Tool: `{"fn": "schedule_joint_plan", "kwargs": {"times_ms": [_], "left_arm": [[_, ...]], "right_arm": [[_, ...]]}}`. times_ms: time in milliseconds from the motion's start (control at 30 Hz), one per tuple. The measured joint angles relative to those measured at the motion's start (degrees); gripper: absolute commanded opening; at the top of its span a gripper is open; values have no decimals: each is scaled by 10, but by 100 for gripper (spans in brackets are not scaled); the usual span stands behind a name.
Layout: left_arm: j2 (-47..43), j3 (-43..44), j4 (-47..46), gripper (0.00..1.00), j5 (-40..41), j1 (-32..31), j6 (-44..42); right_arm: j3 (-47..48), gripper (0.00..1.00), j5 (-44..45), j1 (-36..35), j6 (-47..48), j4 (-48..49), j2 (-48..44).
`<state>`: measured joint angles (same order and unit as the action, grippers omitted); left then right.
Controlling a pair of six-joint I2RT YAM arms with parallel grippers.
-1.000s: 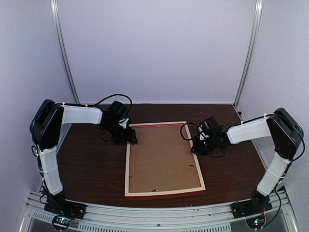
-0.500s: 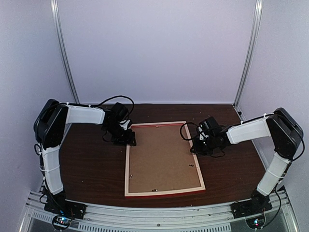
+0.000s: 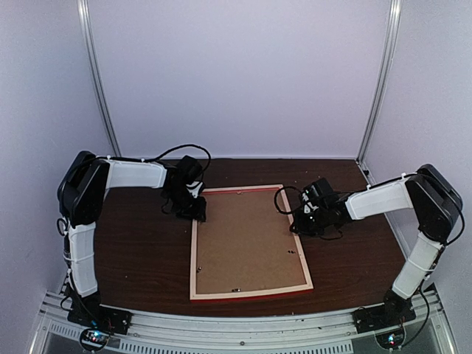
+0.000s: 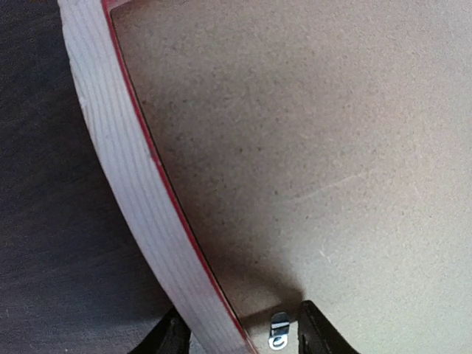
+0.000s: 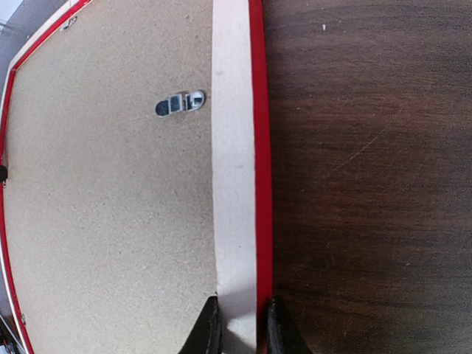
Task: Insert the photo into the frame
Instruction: Press the fastener onto the backboard.
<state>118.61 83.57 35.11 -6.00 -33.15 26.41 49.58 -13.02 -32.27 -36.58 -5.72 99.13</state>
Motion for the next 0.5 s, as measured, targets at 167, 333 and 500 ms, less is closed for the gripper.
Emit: {"fn": "schedule_joint_plan", "kwargs": {"times_ms": [167, 333, 500], "left_arm": [[0, 3, 7, 37, 21, -2, 0], [0, 5, 10, 29, 28, -2, 0], [-2, 3, 10, 24, 31, 0, 1]], "right_arm": [[0, 4, 0, 0, 0, 0, 0], [0, 4, 0, 0, 0, 0, 0], [0, 4, 0, 0, 0, 0, 0]]}}
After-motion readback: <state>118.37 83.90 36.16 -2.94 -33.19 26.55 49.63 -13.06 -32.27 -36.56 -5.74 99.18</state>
